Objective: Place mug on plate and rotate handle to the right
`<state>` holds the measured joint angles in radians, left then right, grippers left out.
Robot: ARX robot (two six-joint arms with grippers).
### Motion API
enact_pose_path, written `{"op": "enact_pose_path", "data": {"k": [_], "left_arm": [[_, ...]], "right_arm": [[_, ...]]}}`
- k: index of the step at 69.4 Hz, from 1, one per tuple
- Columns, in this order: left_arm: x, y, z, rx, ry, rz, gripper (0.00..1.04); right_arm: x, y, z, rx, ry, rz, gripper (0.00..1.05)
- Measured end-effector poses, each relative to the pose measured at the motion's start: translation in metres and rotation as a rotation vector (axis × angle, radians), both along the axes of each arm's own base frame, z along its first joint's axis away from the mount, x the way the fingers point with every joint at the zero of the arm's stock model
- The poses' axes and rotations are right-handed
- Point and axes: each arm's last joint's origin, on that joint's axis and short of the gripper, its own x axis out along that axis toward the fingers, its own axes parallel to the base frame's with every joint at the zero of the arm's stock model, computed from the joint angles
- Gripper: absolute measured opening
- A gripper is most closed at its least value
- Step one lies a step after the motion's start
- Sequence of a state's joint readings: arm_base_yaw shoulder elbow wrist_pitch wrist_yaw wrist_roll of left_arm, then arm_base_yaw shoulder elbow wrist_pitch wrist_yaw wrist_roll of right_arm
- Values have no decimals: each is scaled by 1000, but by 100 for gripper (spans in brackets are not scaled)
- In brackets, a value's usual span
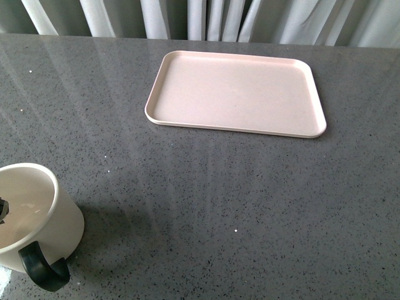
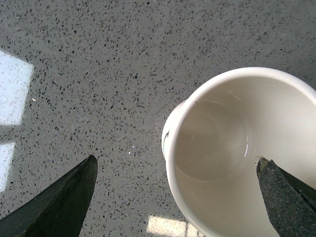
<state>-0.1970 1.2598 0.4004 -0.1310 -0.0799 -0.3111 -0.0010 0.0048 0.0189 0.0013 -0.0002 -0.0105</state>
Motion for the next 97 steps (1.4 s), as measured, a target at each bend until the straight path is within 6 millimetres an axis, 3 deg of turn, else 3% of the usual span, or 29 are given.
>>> {"op": "enact_pose_path", "data": {"k": [21,62,82,97], "left_arm": [[10,-1,-12,1,38,58,95],[10,-18,-11,-18,81,51,3],[7,-24,14,2,71,34,2],[19,-53,57,-53,-11,-1,2]], "right_arm": [[0,0,0,0,0,0,96],[0,0,0,0,0,0,96],[0,0,0,0,0,0,96],[0,0,0,0,0,0,96]]}}
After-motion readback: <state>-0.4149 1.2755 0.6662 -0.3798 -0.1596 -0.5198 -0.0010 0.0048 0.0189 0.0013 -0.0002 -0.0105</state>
